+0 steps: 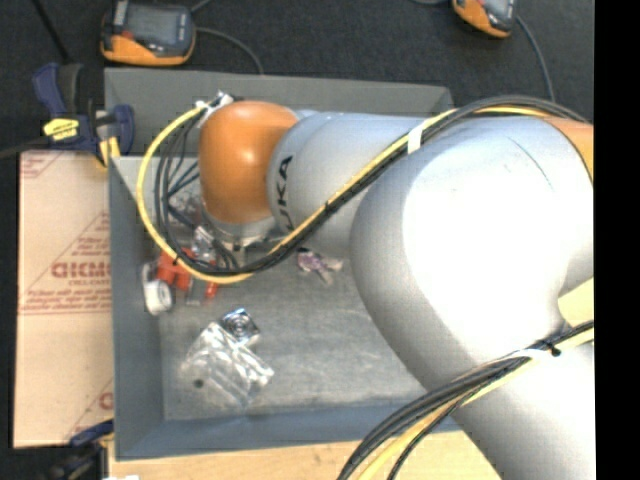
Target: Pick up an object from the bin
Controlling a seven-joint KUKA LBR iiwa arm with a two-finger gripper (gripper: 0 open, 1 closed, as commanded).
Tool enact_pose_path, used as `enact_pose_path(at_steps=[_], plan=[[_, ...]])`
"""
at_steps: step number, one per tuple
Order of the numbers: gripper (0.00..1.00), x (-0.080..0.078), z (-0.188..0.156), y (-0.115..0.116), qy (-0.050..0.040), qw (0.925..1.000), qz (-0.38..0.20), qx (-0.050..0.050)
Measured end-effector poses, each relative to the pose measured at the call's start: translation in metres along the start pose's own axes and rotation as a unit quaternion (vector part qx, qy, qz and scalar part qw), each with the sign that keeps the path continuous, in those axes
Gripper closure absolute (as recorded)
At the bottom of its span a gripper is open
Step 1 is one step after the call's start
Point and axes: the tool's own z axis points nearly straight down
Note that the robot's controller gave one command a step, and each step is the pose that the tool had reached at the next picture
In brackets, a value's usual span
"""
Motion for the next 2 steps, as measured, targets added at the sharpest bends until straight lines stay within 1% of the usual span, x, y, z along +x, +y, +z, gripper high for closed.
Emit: enact_pose_path(at_steps=[1,2], plan=[[1.00,-0.003,-0.035,0.001,0.0040,1.0000,0.000,0.002],[1.00,-0.005,-0.057,0.002,0.0042,1.0000,-0.001,0.002]])
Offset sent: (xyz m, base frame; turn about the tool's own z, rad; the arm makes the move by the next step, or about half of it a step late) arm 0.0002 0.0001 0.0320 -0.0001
